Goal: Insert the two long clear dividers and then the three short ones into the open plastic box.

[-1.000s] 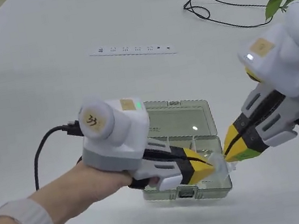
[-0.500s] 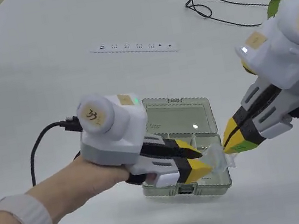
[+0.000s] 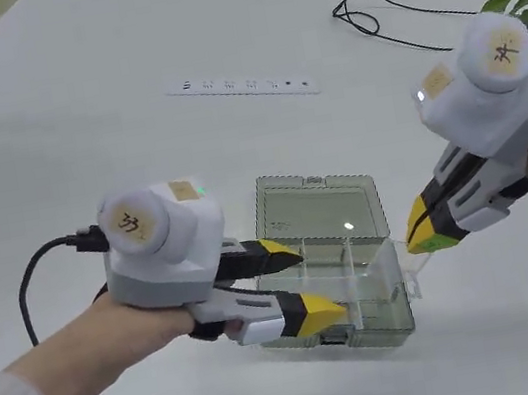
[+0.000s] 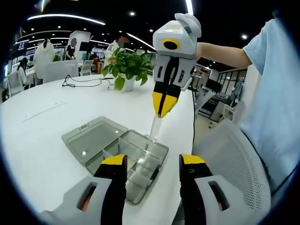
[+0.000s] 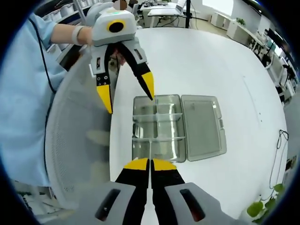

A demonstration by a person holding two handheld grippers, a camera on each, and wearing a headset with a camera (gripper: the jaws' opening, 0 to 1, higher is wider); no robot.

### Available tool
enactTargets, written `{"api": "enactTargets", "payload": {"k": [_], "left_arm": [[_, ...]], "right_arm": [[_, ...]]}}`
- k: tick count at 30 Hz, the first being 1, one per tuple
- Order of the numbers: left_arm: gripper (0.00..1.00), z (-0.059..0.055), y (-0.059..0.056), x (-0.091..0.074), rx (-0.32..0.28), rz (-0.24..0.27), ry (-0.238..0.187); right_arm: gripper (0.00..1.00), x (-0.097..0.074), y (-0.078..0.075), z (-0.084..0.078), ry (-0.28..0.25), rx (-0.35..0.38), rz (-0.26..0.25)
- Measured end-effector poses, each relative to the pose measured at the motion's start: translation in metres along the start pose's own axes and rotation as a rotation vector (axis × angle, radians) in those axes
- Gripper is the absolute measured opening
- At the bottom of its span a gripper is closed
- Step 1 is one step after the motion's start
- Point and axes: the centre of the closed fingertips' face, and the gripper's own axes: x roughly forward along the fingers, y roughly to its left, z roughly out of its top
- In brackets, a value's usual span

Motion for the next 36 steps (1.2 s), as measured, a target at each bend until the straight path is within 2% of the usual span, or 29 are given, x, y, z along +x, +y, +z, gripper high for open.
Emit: {"api": "enactTargets", "payload": {"k": [6, 7, 10, 13, 20, 23, 24, 36], "left_arm": [[0.51, -0.006, 0.009, -0.008, -0.006, 0.056, -0.008], [0.55, -0.006, 0.013, -0.010, -0.006, 0.082, -0.013], [0.66, -0.008, 0.019, -0.012, -0.010, 0.113, -0.013], [0.77, -0.011, 0.026, -0.015, -0.020, 0.149, -0.002], [0.90, -0.017, 0.036, -0.024, -0.026, 0.194, 0.016], [1.00, -0.023, 0.043, -0.027, -0.012, 0.228, 0.047], [1.00, -0.025, 0.044, -0.028, -0.013, 0.234, 0.055], [1.00, -0.026, 0.045, -0.031, -0.034, 0.236, 0.036]], "right_arm": [[0.02, 0.008, -0.008, -0.001, 0.044, -0.026, -0.015], [0.02, 0.010, -0.010, -0.001, 0.051, -0.027, -0.016], [0.02, 0.012, -0.015, -0.003, 0.077, -0.024, -0.024], [0.02, 0.015, -0.013, -0.001, 0.082, -0.034, -0.016], [0.02, 0.018, -0.015, -0.002, 0.105, -0.037, -0.010], [0.02, 0.020, -0.015, -0.003, 0.115, -0.044, -0.010], [0.02, 0.020, -0.016, -0.003, 0.115, -0.045, -0.012], [0.02, 0.026, -0.018, -0.005, 0.143, -0.039, -0.008]]}}
